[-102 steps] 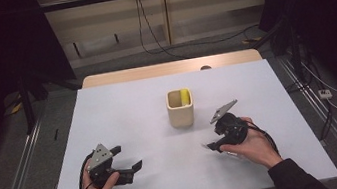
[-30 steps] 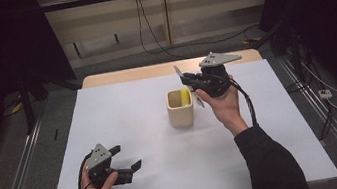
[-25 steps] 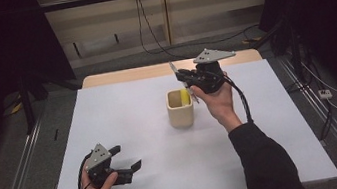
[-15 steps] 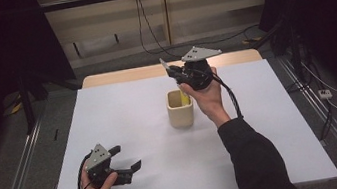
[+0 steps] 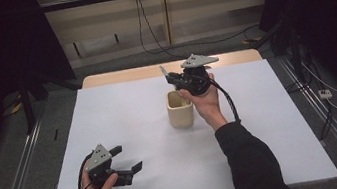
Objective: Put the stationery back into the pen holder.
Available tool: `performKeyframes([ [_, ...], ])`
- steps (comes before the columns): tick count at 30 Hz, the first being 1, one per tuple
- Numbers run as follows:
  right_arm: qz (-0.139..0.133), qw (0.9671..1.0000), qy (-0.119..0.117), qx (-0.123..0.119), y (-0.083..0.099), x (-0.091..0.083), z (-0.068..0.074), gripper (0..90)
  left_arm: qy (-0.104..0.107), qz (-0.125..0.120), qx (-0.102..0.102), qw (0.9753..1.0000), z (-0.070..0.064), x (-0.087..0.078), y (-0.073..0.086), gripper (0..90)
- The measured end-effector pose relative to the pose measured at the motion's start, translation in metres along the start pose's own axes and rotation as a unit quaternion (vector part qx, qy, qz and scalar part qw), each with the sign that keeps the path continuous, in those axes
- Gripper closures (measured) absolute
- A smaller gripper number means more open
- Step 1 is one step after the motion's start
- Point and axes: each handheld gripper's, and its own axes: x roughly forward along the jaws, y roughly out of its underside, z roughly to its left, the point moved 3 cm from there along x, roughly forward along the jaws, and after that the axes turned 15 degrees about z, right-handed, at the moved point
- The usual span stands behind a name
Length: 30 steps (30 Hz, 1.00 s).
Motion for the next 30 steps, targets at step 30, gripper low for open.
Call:
performKeyframes([
  [30,0.064,0.9971,-0.018,-0.035,0.025,-0.021,0.003,70.6,-0.002,0.003,0.003,1.0000,0.000,0.000,0.000,5.6],
])
